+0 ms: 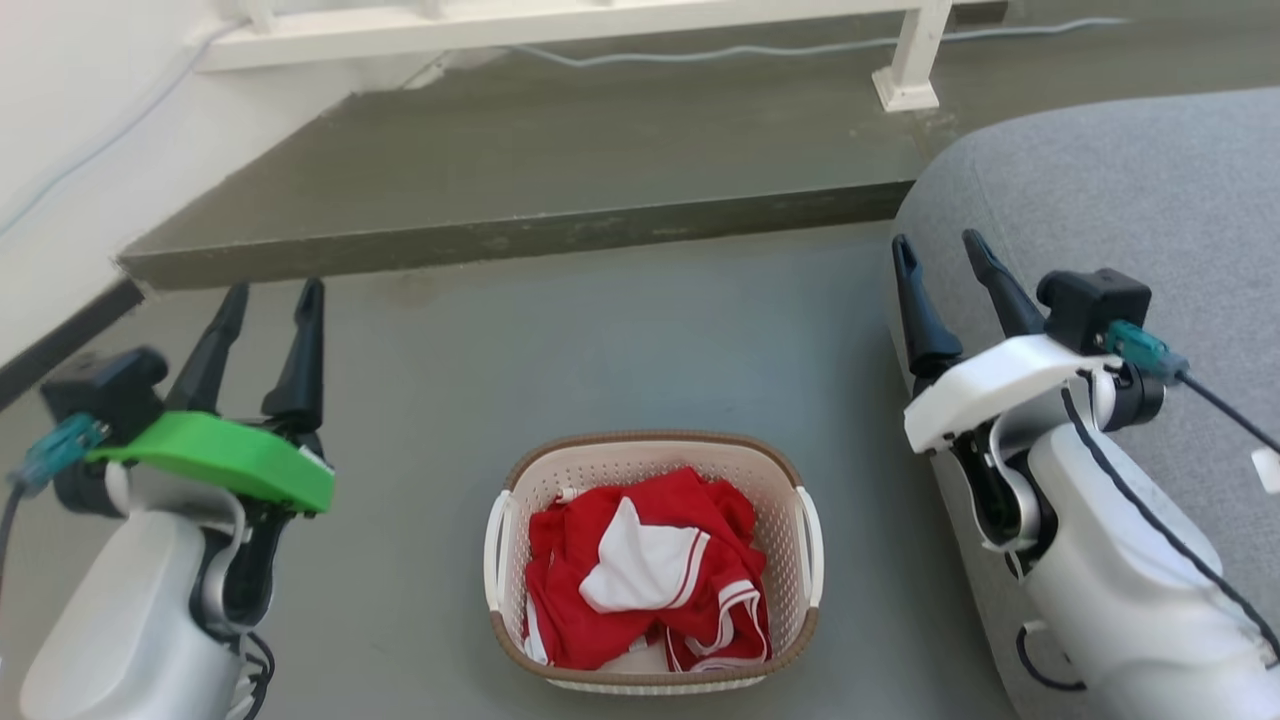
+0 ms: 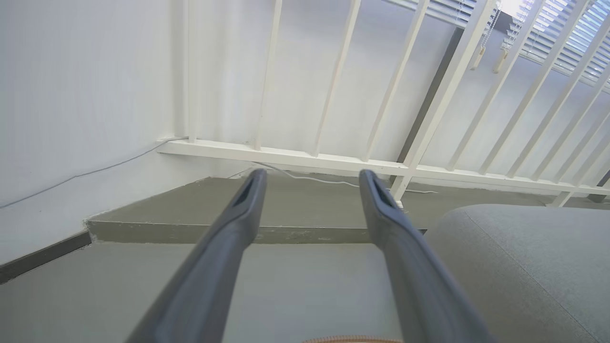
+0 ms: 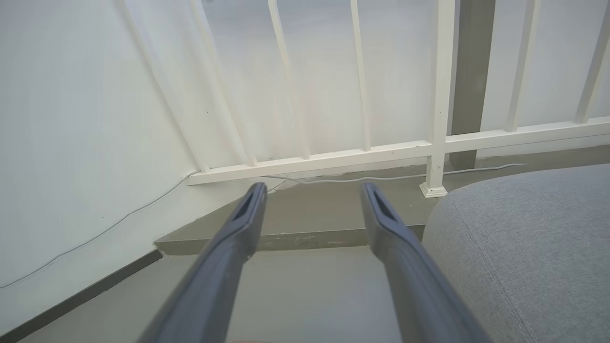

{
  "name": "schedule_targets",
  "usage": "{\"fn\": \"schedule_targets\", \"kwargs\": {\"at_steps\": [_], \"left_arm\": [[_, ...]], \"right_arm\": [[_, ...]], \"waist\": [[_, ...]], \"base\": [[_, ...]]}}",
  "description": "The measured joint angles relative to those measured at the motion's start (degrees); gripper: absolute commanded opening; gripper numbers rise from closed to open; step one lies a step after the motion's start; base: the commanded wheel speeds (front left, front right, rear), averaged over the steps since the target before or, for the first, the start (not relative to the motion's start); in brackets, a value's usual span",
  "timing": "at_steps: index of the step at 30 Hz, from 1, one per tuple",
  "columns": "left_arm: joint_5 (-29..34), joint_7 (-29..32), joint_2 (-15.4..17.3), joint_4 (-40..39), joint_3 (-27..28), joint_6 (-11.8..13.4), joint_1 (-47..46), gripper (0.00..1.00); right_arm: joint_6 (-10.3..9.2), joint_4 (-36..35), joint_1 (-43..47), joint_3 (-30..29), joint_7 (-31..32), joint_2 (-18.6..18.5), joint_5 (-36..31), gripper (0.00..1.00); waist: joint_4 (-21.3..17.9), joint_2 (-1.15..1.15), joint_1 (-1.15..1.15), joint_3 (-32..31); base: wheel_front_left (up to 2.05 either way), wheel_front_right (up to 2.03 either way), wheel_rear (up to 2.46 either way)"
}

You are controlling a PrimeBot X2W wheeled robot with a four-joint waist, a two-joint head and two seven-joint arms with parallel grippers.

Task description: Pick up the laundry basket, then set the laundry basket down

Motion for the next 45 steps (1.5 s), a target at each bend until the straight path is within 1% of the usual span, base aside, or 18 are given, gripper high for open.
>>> {"fn": "schedule_targets", "kwargs": {"at_steps": [4,6,12,17,24,34,39,40,45], "left_arm": [[1.7,0.0,0.0,-3.3,3.7,0.3,2.9,1.0],[2.7,0.0,0.0,-4.6,5.1,0.3,4.3,1.0],[5.3,0.0,-0.5,-7.0,7.6,0.3,8.4,1.0],[7.7,0.0,-1.9,-9.3,8.3,0.3,10.2,1.0],[10.6,0.0,-3.0,-10.4,9.8,0.3,13.1,1.0],[12.9,0.0,-5.4,-11.1,10.8,-0.3,15.6,1.0],[13.5,0.0,-5.7,-11.5,11.3,-0.4,16.6,1.0],[13.6,0.0,-5.8,-11.5,11.4,-0.8,16.7,1.0],[14.2,0.0,-6.8,-11.9,11.7,-1.0,17.3,1.0]], "right_arm": [[-0.01,-2.4,2.6,-0.8,0.0,0.1,-1.5,1.0],[-0.4,-3.4,3.7,-1.4,0.0,0.1,-2.5,1.0],[-0.41,-5.5,6.9,-2.7,0.0,0.2,-4.3,1.0],[-0.42,-6.5,9.1,-3.3,0.0,0.3,-5.3,1.0],[-0.42,-7.6,11.1,-3.8,0.0,0.5,-6.7,1.0],[-0.42,-8.5,12.9,-4.7,0.0,0.6,-7.6,1.0],[-0.41,-9.2,13.5,-5.3,0.0,0.6,-8.1,1.0],[-0.41,-9.2,13.7,-5.3,0.0,0.6,-8.1,1.0],[-0.41,-9.5,13.9,-5.6,0.0,0.7,-8.5,1.0]], "waist": [[0.2,0.0,0.0,-0.7],[0.2,0.0,0.0,-1.0],[0.3,0.0,0.0,-1.7],[0.5,0.0,0.0,-1.9],[0.7,0.0,0.0,-2.3],[0.9,0.0,0.0,-2.9],[1.0,0.0,0.0,-2.9],[1.1,0.0,0.0,-2.9],[1.2,0.0,0.0,-2.8]], "base": [[0.0,0.0,0.0],[0.0,0.0,0.0],[0.0,0.0,0.0],[0.0,0.0,0.0],[0.0,0.0,0.0],[0.0,0.0,0.0],[0.0,0.0,0.0],[0.0,0.0,0.0],[0.0,0.0,0.0]]}}
